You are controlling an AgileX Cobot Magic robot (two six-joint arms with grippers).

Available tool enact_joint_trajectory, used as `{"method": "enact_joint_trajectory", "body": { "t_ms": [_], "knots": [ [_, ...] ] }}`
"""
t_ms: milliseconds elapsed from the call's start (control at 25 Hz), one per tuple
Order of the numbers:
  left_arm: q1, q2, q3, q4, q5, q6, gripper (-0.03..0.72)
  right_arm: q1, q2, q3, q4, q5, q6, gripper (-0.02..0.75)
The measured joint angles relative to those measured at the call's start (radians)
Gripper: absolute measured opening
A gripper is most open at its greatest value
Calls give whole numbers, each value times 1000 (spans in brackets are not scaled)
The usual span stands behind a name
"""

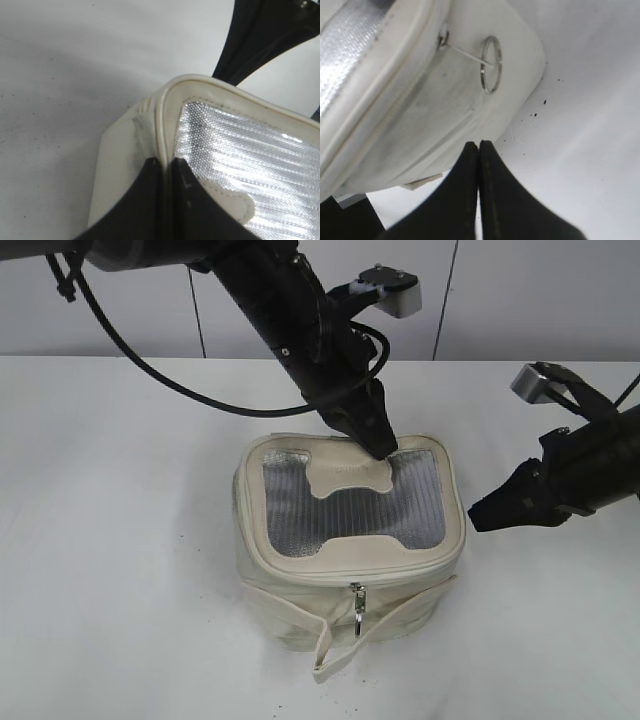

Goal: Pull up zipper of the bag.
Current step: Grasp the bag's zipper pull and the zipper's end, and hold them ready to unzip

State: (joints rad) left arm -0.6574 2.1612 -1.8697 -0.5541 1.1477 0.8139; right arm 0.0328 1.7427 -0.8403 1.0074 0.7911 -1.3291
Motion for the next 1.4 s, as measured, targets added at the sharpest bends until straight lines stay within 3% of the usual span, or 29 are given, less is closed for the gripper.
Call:
{"method": "enact_joint_trajectory", "body": {
  "t_ms": [240, 320, 440, 640, 720, 920, 1200, 1400],
  "knots": [
    [0, 0, 0, 0, 0, 0, 39, 0, -36, 0, -9, 0, 2, 8],
    [0, 0, 0, -1, 0, 0, 39, 0, -36, 0, -13, -19, 2, 45],
    [0, 0, 0, -2, 0, 0, 39, 0, -36, -8, -21, -63, -1, 171],
    [0, 0, 0, -5, 1, 0, 39, 0, -36, -59, -51, -96, 1, 562],
    [0, 0, 0, -7, 1, 0, 39, 0, -36, -69, -57, -97, 18, 621],
    [0, 1, 0, -23, 3, 0, 39, 0, -36, -71, -54, -96, 38, 649],
    [0, 4, 0, -36, 5, 1, 39, 0, -37, -43, -37, -86, 50, 627],
    [0, 5, 0, -48, 9, 1, 39, 0, -37, 33, 12, -171, -38, 623]
  ]
}}
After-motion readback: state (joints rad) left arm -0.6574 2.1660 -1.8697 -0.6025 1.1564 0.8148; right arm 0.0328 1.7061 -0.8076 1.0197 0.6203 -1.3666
